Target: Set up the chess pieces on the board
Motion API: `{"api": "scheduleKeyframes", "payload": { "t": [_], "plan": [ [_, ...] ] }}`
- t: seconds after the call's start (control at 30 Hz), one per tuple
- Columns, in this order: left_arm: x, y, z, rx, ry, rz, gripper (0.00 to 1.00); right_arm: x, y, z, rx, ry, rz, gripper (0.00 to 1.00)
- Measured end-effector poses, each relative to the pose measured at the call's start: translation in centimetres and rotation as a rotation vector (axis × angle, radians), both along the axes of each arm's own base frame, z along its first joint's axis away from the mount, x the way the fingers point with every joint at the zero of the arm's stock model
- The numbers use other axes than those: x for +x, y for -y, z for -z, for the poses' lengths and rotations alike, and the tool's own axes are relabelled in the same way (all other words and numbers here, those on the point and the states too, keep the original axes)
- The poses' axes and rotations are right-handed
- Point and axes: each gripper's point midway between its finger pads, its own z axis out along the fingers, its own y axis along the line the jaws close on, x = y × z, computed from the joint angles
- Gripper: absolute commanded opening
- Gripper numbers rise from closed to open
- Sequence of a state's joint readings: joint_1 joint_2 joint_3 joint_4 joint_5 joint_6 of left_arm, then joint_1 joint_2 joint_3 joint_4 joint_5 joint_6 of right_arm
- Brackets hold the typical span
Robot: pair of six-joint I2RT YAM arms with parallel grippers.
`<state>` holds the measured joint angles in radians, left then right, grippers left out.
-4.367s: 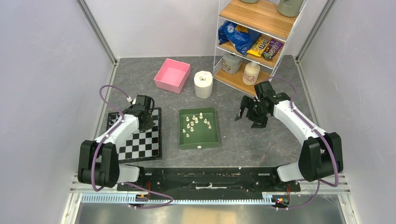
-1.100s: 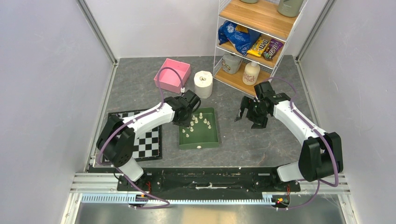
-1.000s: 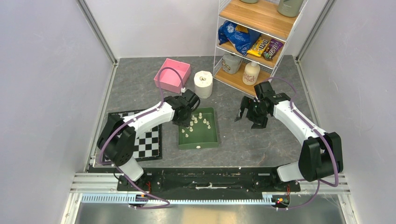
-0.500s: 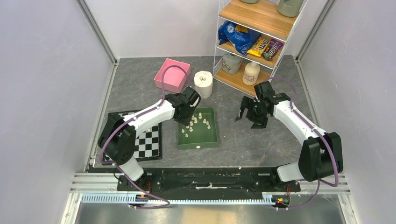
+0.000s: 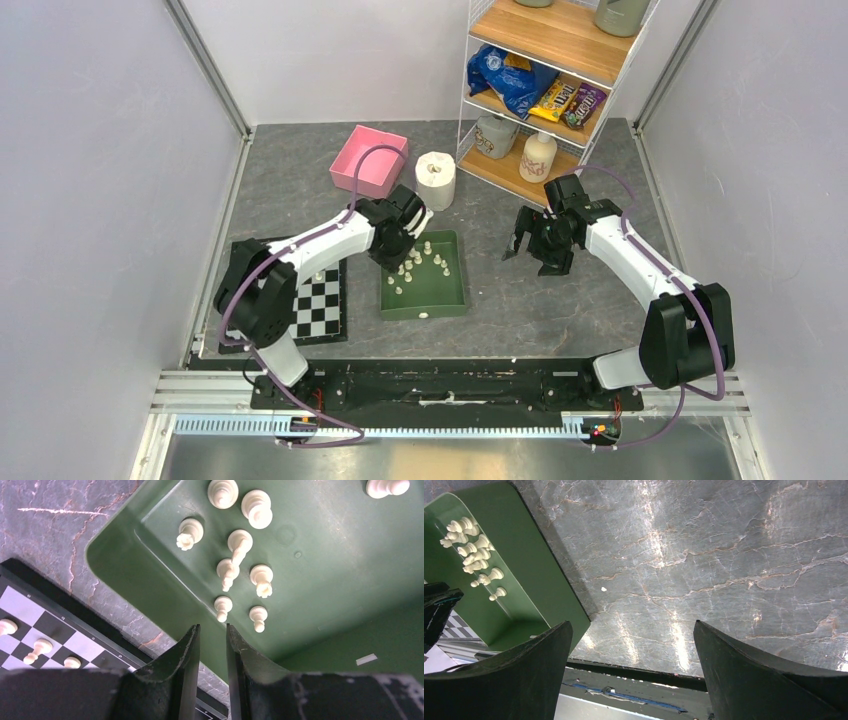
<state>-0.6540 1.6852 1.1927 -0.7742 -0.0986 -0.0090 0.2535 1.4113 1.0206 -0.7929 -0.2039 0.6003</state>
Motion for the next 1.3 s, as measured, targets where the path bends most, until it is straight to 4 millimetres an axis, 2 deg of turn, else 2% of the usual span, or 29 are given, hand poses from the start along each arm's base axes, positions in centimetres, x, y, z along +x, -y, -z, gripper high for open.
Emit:
{"api": "scheduleKeyframes", "payload": {
  "t": [0.27,0.73,1.3],
  "plan": [
    [0.0,0.6,1.0,0.000,-0.038,0.066,0.32,0.0,0.0,0.0,0.000,0.001,0.000,0.99],
    [0.0,0.4,2.4,0.035,-0.071,0.109,0.28,0.1,0.0,0.0,0.000,0.003,-0.002,0.99],
    [-0.1,0.3,2.8,0.056,-0.093,0.119,0.27,0.0,0.0,0.5,-0.005,-0.008,-0.006,0.99]
  ]
}}
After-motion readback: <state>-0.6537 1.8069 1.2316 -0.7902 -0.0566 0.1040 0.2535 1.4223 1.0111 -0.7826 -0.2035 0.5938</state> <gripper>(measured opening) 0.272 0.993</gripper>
